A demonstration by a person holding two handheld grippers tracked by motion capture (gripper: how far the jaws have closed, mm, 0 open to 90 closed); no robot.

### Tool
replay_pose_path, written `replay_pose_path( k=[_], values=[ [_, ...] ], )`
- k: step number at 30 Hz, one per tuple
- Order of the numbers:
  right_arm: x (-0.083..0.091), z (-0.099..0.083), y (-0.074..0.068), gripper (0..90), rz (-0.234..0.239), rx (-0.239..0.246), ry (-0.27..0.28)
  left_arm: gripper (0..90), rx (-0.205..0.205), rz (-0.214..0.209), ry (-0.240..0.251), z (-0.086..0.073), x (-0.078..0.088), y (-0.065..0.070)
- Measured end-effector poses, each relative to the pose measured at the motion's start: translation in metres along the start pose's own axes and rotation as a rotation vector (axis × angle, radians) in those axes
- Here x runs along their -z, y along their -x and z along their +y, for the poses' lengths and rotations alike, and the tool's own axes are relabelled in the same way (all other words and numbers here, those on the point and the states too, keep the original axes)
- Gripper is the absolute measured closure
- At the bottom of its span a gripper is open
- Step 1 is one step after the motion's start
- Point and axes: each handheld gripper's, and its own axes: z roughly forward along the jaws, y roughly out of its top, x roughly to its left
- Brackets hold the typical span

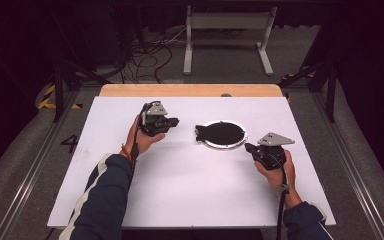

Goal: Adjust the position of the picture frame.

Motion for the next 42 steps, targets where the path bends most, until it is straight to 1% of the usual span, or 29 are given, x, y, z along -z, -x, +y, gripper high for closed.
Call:
replay_pose_path(
  k=[1,3,4,5,6,7,8,10,12,14,16,17,19,22,25,27,31,32,34,35,36,37,38,39,41,42],
  values=[
    [-0.001,0.001,0.001,90.0,0.005,-0.006,0.004,86.5,-0.001,0.003,-0.011,0.002,-0.005,0.000],
    [-0.002,0.002,0.003,90.0,0.007,-0.015,0.008,86.8,0.001,-0.004,-0.017,0.006,-0.015,-0.001],
    [-0.003,0.002,0.005,90.0,0.018,-0.022,0.014,86.8,0.000,-0.006,-0.022,0.008,-0.019,-0.001],
    [-0.005,0.002,0.005,90.0,0.031,-0.023,0.022,86.7,-0.001,-0.006,-0.028,0.011,-0.024,-0.001],
    [-0.006,0.002,0.006,90.0,0.029,-0.021,0.023,86.7,-0.002,-0.003,-0.030,0.013,-0.028,-0.002],
    [-0.007,0.002,0.006,90.0,0.028,-0.021,0.020,86.8,0.012,-0.003,-0.032,0.015,-0.033,-0.002],
    [-0.010,0.001,0.007,90.0,0.030,-0.018,0.016,86.7,0.008,-0.001,-0.035,0.017,-0.035,-0.003],
    [-0.013,0.001,0.007,90.0,0.028,-0.015,0.006,86.7,0.016,0.000,-0.043,0.020,-0.043,-0.002],
    [-0.016,0.001,0.006,90.0,0.032,-0.013,-0.002,86.5,0.019,-0.010,-0.047,0.022,-0.050,0.000],
    [-0.017,0.000,0.006,90.0,0.028,-0.013,-0.009,86.5,0.030,-0.009,-0.055,0.025,-0.058,0.003],
    [-0.018,-0.002,0.007,90.0,0.033,-0.029,-0.012,86.3,0.030,-0.003,-0.073,0.027,-0.064,0.006],
    [-0.019,-0.002,0.007,90.0,0.033,-0.035,-0.016,86.0,0.040,0.006,-0.079,0.028,-0.069,0.009],
    [-0.020,-0.004,0.007,90.0,0.036,-0.040,-0.027,85.8,0.048,0.003,-0.090,0.029,-0.074,0.011],
    [-0.024,-0.005,0.006,90.0,0.034,-0.034,-0.046,86.2,0.039,0.022,-0.122,0.030,-0.082,0.015],
    [-0.027,-0.006,0.004,90.0,0.032,-0.027,-0.062,87.5,0.023,0.053,-0.156,0.030,-0.089,0.018],
    [-0.027,-0.006,0.004,90.0,0.033,-0.029,-0.064,88.8,0.021,0.056,-0.152,0.030,-0.091,0.018],
    [-0.027,-0.008,0.007,90.0,0.032,-0.045,-0.066,89.4,0.021,0.045,-0.155,0.030,-0.093,0.020],
    [-0.027,-0.008,0.008,90.0,0.027,-0.047,-0.066,89.5,0.015,0.023,-0.149,0.030,-0.092,0.019],
    [-0.028,-0.009,0.010,90.0,0.018,-0.055,-0.071,89.6,0.021,-0.016,-0.144,0.029,-0.089,0.018],
    [-0.028,-0.010,0.011,90.0,0.014,-0.057,-0.076,89.5,0.035,-0.040,-0.144,0.029,-0.088,0.018],
    [-0.029,-0.011,0.011,90.0,0.010,-0.062,-0.080,89.3,0.008,-0.041,-0.152,0.030,-0.087,0.018],
    [-0.029,-0.011,0.012,90.0,0.007,-0.068,-0.083,88.6,-0.007,-0.023,-0.163,0.031,-0.087,0.019],
    [-0.029,-0.011,0.012,90.0,0.008,-0.071,-0.081,86.4,-0.014,0.007,-0.167,0.032,-0.087,0.019],
    [-0.029,-0.011,0.012,90.0,0.008,-0.071,-0.081,85.7,-0.016,0.048,-0.165,0.032,-0.087,0.019],
    [-0.029,-0.011,0.012,90.0,0.009,-0.069,-0.084,86.7,-0.006,0.053,-0.165,0.030,-0.088,0.016],
    [-0.029,-0.011,0.012,90.0,0.012,-0.066,-0.085,86.9,0.000,0.063,-0.163,0.028,-0.089,0.014]
  ],
)
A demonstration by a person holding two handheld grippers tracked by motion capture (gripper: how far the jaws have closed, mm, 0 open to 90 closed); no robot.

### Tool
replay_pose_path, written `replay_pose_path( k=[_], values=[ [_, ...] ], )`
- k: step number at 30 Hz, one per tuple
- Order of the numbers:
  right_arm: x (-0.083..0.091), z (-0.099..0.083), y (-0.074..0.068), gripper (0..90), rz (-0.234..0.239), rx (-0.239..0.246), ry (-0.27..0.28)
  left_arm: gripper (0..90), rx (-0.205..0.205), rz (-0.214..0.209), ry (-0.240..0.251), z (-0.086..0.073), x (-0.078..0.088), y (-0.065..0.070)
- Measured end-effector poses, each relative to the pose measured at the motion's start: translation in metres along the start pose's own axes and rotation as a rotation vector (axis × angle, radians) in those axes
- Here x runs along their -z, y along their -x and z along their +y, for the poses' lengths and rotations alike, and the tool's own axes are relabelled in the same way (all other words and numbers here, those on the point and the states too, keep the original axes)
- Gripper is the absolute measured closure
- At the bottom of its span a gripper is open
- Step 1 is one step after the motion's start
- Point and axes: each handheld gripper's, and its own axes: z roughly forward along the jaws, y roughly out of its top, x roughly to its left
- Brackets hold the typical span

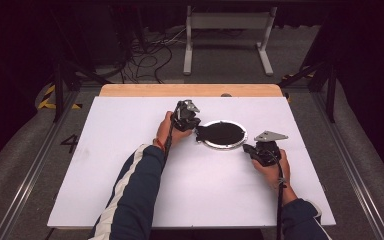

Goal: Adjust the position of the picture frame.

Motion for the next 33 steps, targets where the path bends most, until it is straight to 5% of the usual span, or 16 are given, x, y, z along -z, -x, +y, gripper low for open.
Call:
replay_pose_path(
  k=[4,6,10,13,17,22,33],
  values=[
    [-0.003,-0.001,-0.001,90.0,0.008,0.000,-0.004,84.0,-0.012,0.041,-0.061,-0.001,-0.009,-0.005],
    [-0.004,-0.001,-0.001,90.0,0.008,-0.002,-0.012,83.0,0.017,0.016,-0.044,-0.001,-0.011,-0.006],
    [-0.003,-0.002,0.000,90.0,0.008,-0.005,-0.009,89.3,-0.023,-0.009,-0.056,0.002,-0.013,-0.003],
    [-0.004,-0.002,0.001,90.0,0.008,-0.006,-0.015,89.5,-0.069,-0.058,-0.081,0.004,-0.011,-0.002],
    [-0.003,-0.003,0.002,90.0,0.000,-0.008,-0.015,89.6,-0.080,-0.135,-0.092,0.002,-0.007,0.000],
    [-0.003,-0.002,0.004,90.0,-0.021,-0.008,-0.013,89.7,-0.123,-0.146,-0.096,-0.001,-0.004,0.008],
    [-0.009,-0.001,0.021,90.0,-0.107,-0.056,-0.028,89.2,-0.120,-0.217,-0.052,-0.016,0.008,0.030]
  ],
)
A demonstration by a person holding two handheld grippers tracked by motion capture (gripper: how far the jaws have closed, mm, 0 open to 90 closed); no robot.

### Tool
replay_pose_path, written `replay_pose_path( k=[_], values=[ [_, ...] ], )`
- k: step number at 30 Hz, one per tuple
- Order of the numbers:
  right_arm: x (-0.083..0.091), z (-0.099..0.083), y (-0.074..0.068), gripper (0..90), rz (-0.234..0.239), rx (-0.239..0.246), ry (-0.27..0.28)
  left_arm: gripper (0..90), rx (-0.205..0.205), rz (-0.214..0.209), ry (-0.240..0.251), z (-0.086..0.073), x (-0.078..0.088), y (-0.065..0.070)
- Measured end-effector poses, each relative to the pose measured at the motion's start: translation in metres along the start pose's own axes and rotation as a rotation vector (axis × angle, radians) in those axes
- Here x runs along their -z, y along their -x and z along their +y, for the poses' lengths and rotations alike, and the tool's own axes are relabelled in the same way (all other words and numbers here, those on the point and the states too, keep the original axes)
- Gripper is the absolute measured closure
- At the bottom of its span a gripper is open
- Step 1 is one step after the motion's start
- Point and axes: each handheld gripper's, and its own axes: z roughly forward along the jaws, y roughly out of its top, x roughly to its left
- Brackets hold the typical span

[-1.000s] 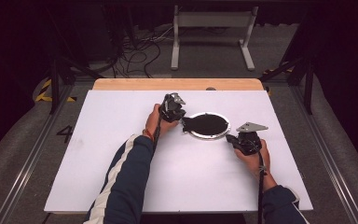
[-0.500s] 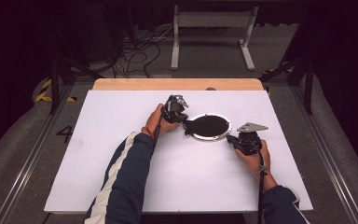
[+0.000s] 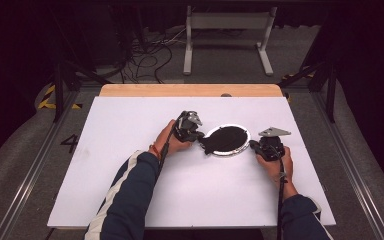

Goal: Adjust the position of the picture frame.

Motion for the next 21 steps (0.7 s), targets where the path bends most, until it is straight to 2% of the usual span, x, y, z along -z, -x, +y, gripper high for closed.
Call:
replay_pose_path(
  k=[3,6,9,14,21],
  values=[
    [-0.002,0.002,-0.002,90.0,-0.007,0.010,0.000,89.6,-0.015,-0.019,-0.001,-0.003,0.002,0.008],
    [-0.003,0.002,-0.002,90.0,0.014,0.016,0.002,89.6,-0.017,-0.048,0.007,-0.008,0.006,0.014],
    [-0.004,0.003,-0.005,90.0,0.034,0.036,0.004,89.6,-0.032,-0.047,0.004,-0.012,0.010,0.022],
    [-0.007,0.006,-0.016,90.0,0.075,0.071,0.003,89.3,-0.053,-0.068,0.009,-0.021,0.017,0.033],
    [-0.008,0.007,-0.032,90.0,0.150,0.080,0.001,89.7,-0.025,-0.092,0.033,-0.035,0.026,0.042]
  ],
)
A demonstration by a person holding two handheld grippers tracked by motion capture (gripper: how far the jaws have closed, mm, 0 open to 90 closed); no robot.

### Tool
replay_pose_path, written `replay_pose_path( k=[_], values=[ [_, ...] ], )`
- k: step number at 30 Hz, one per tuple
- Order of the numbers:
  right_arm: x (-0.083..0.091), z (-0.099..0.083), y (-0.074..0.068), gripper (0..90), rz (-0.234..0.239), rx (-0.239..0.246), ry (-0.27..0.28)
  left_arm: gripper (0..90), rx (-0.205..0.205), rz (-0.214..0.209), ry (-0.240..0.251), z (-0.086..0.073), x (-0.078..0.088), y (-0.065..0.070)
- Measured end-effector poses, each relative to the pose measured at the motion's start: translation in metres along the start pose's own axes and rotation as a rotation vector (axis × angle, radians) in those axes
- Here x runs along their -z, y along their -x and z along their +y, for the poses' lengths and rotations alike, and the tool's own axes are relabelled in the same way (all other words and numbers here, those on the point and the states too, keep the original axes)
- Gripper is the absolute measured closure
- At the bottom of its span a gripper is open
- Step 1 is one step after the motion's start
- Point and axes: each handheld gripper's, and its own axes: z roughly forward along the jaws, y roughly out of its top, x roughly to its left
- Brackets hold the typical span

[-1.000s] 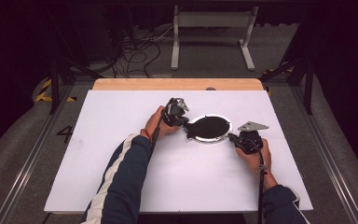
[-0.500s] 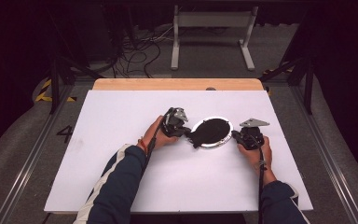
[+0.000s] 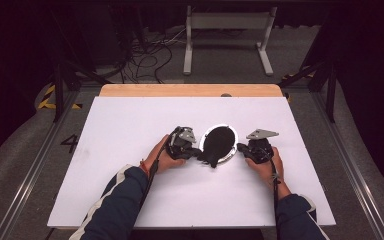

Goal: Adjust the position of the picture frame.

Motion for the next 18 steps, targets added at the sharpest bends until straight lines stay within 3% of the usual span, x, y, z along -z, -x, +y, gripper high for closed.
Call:
replay_pose_path(
  k=[5,9,15,18],
  values=[
    [-0.001,0.001,-0.022,90.0,0.050,0.052,-0.007,89.8,0.015,-0.006,0.018,-0.009,0.005,0.006],
    [-0.001,0.001,-0.033,90.0,0.085,0.073,-0.010,89.7,0.009,-0.005,0.014,-0.013,0.010,0.013],
    [-0.001,0.002,-0.059,90.0,0.200,0.132,-0.021,89.8,0.010,0.006,0.011,-0.020,0.015,0.020],
    [0.000,0.004,-0.070,90.0,0.152,0.164,-0.033,89.7,0.017,-0.005,0.021,-0.023,0.017,0.022]
  ],
)
